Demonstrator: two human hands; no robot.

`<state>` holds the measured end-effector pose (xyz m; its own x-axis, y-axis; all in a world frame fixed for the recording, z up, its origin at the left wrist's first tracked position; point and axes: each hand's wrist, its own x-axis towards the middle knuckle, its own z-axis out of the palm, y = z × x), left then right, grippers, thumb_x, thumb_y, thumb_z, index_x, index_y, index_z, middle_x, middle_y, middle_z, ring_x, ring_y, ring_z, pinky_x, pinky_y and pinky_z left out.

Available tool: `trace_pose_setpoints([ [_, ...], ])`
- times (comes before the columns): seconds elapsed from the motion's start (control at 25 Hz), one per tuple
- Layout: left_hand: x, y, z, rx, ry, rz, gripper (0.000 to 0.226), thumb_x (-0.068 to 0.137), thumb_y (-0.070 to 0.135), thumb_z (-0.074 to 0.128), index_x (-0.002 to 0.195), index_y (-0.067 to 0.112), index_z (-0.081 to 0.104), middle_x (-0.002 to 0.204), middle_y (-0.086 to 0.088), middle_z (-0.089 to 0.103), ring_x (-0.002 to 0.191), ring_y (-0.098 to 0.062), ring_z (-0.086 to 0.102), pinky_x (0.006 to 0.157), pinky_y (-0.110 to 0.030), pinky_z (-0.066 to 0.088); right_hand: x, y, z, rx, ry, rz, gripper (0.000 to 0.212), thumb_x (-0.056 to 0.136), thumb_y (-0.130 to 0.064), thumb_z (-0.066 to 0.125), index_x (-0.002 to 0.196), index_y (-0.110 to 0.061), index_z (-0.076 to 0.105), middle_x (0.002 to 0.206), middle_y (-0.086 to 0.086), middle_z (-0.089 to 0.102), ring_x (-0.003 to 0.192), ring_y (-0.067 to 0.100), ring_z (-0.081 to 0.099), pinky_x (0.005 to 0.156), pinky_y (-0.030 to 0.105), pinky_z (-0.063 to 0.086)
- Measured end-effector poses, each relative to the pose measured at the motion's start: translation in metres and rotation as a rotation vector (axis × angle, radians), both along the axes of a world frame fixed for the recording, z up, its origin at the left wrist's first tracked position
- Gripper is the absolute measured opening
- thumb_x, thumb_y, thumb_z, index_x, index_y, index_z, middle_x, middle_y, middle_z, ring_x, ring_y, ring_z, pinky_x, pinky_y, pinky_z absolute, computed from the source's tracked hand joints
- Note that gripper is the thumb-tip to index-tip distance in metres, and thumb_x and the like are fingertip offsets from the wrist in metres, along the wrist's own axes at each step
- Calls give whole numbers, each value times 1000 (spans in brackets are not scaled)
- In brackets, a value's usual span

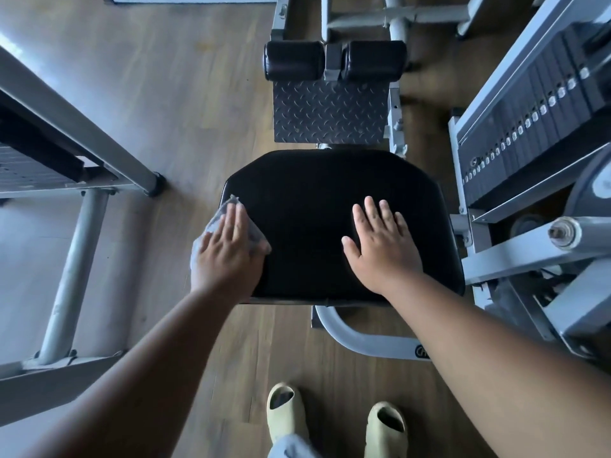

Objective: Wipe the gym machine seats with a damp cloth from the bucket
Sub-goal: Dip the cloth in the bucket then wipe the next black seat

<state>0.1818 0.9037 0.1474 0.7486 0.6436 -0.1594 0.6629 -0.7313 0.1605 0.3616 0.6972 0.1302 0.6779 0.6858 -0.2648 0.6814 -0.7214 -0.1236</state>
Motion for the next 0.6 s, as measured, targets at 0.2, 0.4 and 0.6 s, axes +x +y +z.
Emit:
trace_pose_setpoints([
  [0.2, 89, 64, -7, -75, 56, -61, 66, 100, 46, 30, 157, 21, 10, 167, 5, 3, 152, -11, 1, 123, -37, 10, 3, -1, -4, 22, -28, 8, 76, 91, -59, 1, 157, -20, 3, 166, 4, -4, 152, 25, -5, 123, 45, 0],
  [0.4, 54, 36, -9, -4, -12, -208, 56, 102, 46, 28, 155, 29, 26, 162, 12, 18, 150, -9, 15, 121, -38, 13, 4, 0, -5, 0, 9, 9, 75, 92, -58, 4, 157, -21, 2, 166, 3, -6, 152, 24, -6, 123, 44, -2],
  [0.6, -28, -34, 14, 65, -356, -257, 34, 95, 28, 53, 113, 7, 73, 119, -7, 71, 108, -24, 68, 94, -40, 52, 6, -1, 20, 26, 227, -23, 65, 101, -46, 22, 158, -20, 2, 166, -1, -10, 151, 16, -11, 122, 37, -6],
])
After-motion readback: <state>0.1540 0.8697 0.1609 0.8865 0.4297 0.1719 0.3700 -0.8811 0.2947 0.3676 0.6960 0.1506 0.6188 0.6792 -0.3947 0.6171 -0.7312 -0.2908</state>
